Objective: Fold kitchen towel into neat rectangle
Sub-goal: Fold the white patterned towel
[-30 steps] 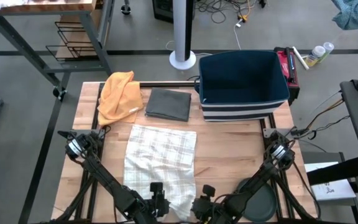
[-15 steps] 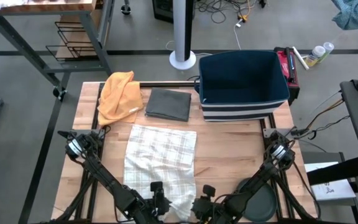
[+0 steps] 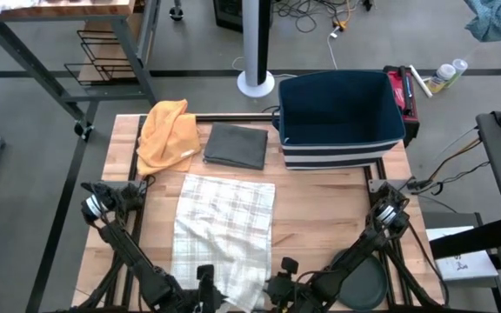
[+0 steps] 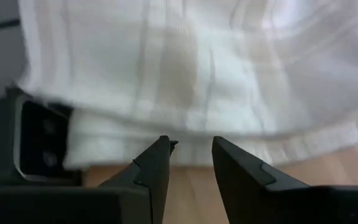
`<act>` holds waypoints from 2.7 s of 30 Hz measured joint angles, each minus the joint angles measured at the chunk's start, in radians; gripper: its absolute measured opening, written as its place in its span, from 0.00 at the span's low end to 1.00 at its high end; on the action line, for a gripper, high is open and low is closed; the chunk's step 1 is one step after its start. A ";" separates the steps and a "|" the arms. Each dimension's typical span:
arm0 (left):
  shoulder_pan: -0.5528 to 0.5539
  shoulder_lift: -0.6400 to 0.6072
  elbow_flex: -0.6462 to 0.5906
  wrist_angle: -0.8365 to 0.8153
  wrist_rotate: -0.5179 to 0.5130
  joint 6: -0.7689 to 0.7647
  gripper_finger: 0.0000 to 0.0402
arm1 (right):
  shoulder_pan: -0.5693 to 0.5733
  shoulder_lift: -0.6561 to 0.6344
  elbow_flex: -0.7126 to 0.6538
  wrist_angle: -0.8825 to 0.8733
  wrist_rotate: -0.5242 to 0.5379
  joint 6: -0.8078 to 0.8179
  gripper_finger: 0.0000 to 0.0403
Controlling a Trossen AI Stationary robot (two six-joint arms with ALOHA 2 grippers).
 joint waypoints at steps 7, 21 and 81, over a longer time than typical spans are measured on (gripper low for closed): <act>0.008 0.025 -0.001 0.061 0.014 0.009 0.01 | -0.011 0.000 -0.004 0.023 0.013 0.003 0.26; -0.019 0.027 -0.002 0.105 0.096 -0.036 0.23 | -0.055 0.067 -0.014 0.017 -0.070 0.036 0.31; 0.036 -0.386 -0.721 -0.107 0.077 -0.633 0.35 | -0.104 0.050 0.182 -0.079 -0.221 -0.433 0.37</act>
